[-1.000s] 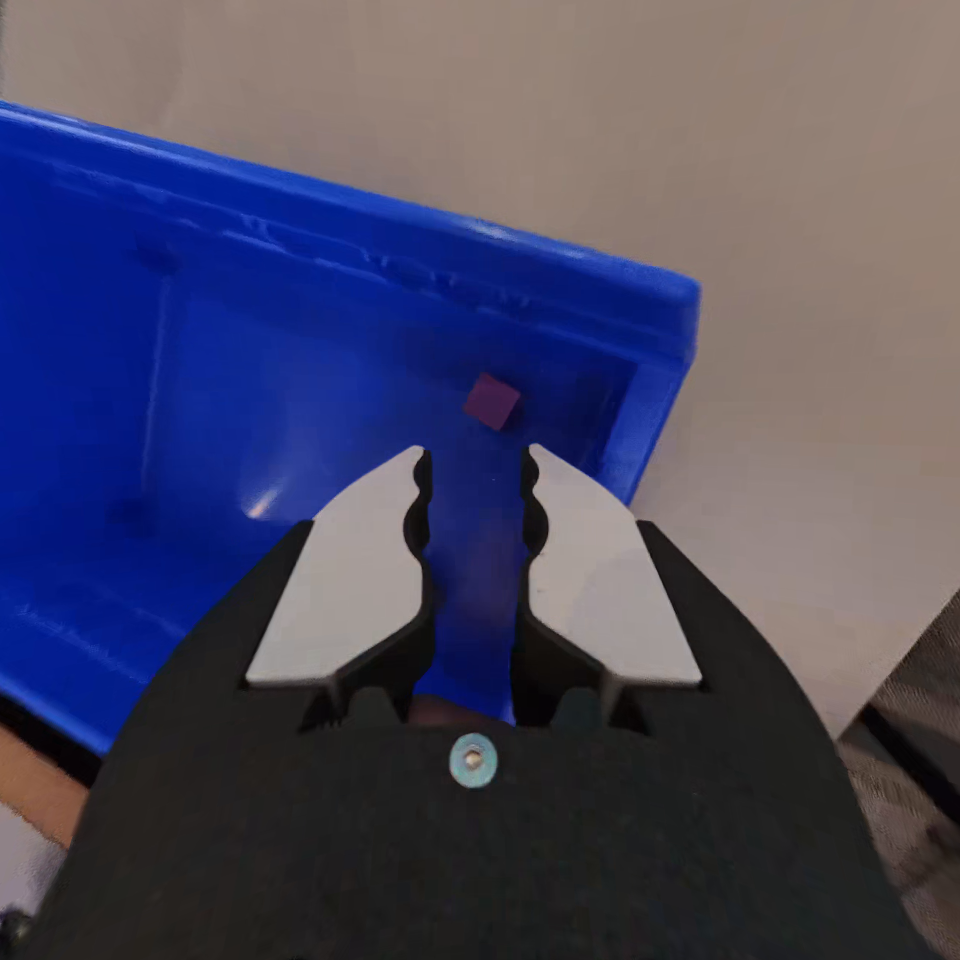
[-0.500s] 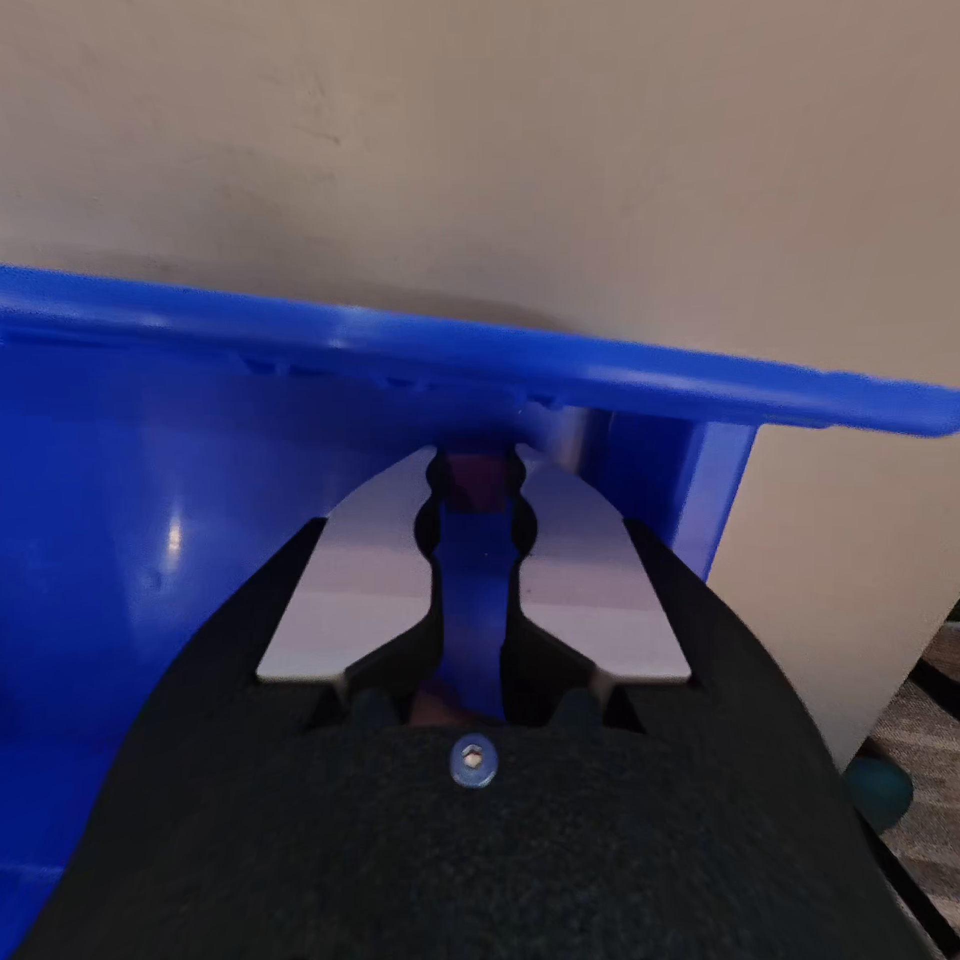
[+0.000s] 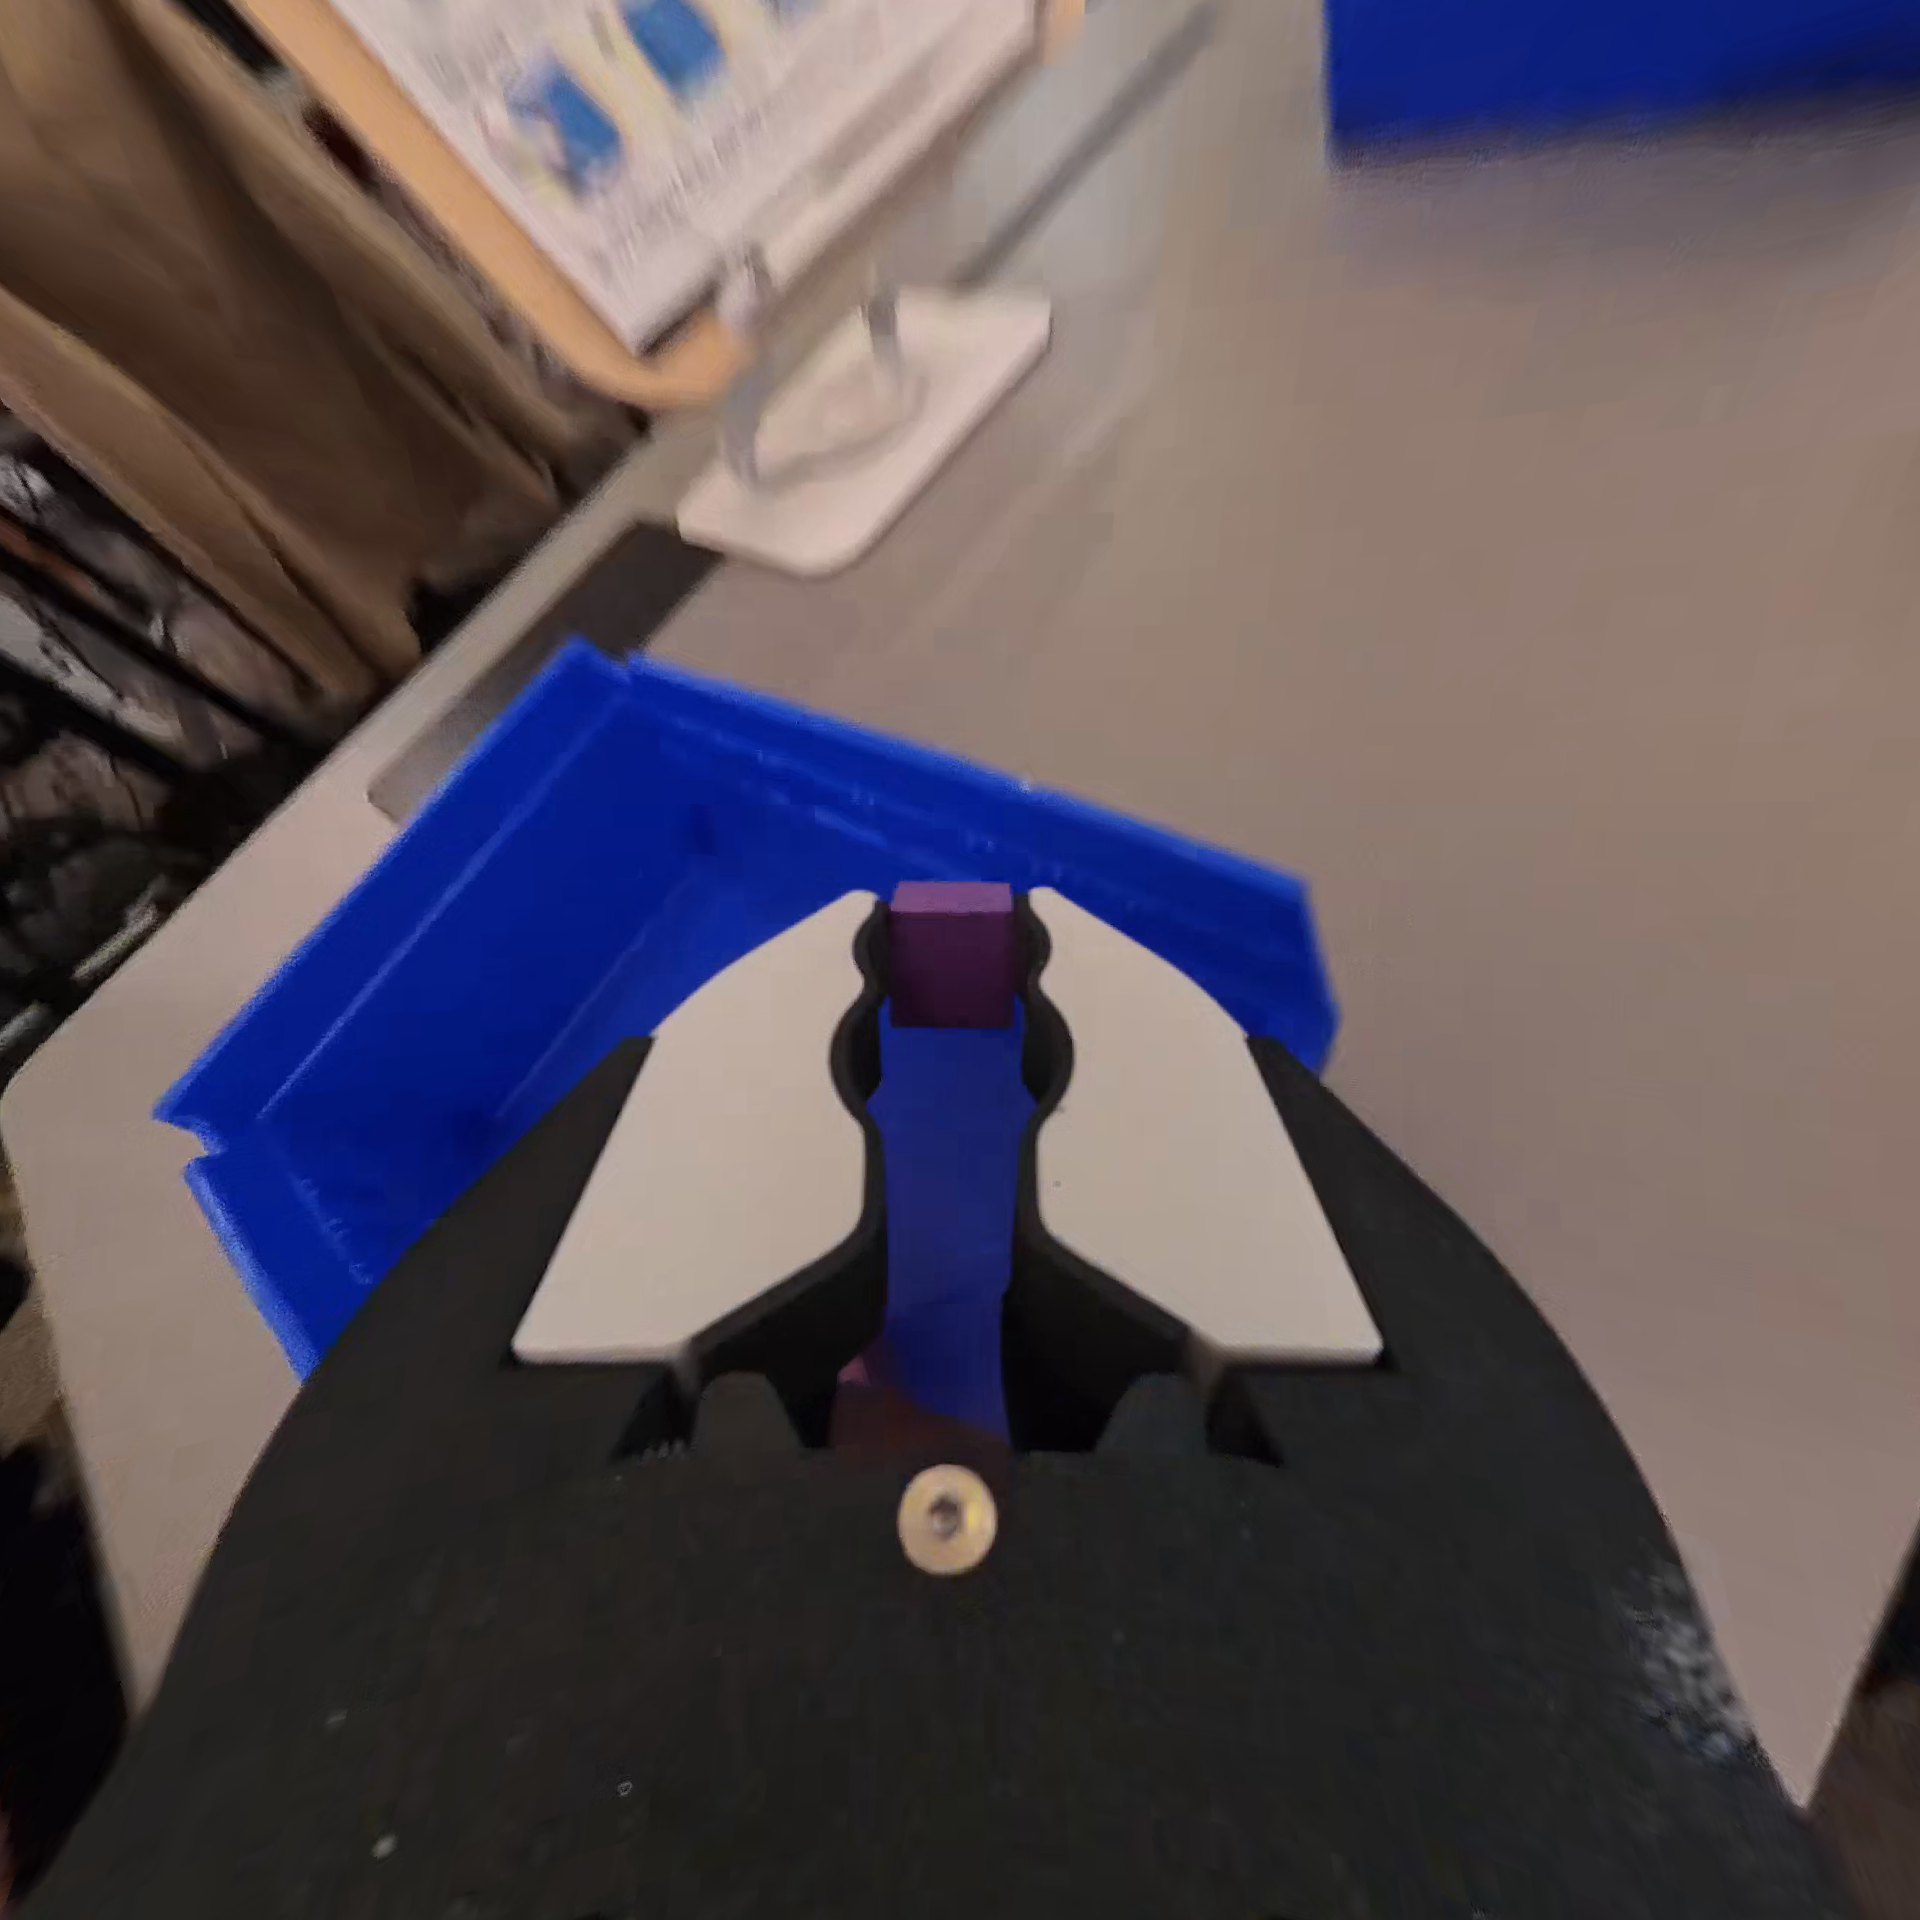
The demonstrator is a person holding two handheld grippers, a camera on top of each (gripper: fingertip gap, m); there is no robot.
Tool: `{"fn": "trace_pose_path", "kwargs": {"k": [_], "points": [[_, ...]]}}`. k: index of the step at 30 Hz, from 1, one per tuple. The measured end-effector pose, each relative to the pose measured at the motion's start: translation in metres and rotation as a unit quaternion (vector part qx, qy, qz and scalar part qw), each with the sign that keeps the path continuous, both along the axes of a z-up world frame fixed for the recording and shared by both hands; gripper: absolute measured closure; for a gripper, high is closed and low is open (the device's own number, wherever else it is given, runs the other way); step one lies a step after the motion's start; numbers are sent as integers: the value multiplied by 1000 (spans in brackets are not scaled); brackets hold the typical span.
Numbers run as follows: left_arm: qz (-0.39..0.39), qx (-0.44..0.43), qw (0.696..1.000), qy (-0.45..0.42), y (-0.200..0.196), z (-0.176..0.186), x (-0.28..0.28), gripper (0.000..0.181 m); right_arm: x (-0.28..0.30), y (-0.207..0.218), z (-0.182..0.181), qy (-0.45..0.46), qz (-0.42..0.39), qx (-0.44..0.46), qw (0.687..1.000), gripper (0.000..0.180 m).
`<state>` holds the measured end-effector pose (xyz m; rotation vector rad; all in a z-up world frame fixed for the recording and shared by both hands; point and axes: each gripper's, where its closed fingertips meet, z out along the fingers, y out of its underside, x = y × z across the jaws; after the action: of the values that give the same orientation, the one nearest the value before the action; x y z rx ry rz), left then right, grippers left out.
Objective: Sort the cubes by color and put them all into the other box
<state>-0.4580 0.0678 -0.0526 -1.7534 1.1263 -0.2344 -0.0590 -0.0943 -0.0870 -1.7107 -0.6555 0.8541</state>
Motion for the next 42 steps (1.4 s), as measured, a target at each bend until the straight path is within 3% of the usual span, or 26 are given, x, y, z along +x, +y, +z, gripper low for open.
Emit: {"fn": "trace_pose_path", "kwargs": {"k": [3,7,12,16,22,30,31,33,36,39,42], "points": [[-42,21,992,-120,-36,28,17,158,-4,4,3,43,-6,-4,999,134],[-106,8,977,-187,-75,39,73,159,-12,7,0,59,-19,10,998,132],[-185,-135,940,-254,-110,35,177,159,-38,2,-3,-66,-7,149,987,132],[-242,-274,875,-317,-133,41,249,159,-64,3,18,-144,17,275,950,132],[-318,-405,782,-352,-154,42,313,159,-93,8,61,-155,53,412,896,142],[-346,-457,741,-348,-167,27,328,156,-87,13,58,-172,51,425,887,157],[-349,-457,742,-345,-169,26,323,147,-84,10,59,-164,48,420,892,157],[-329,-421,776,-335,-166,16,310,135,-71,7,58,-158,35,407,899,157],[-262,-311,866,-291,-154,-15,278,134,-36,8,58,-147,-9,368,918,157],[-127,-184,951,-214,-129,-56,234,135,21,20,59,-131,-99,309,937,157],[-59,-125,973,-182,-129,-69,206,138,104,52,66,-118,-227,225,940,157]]}}
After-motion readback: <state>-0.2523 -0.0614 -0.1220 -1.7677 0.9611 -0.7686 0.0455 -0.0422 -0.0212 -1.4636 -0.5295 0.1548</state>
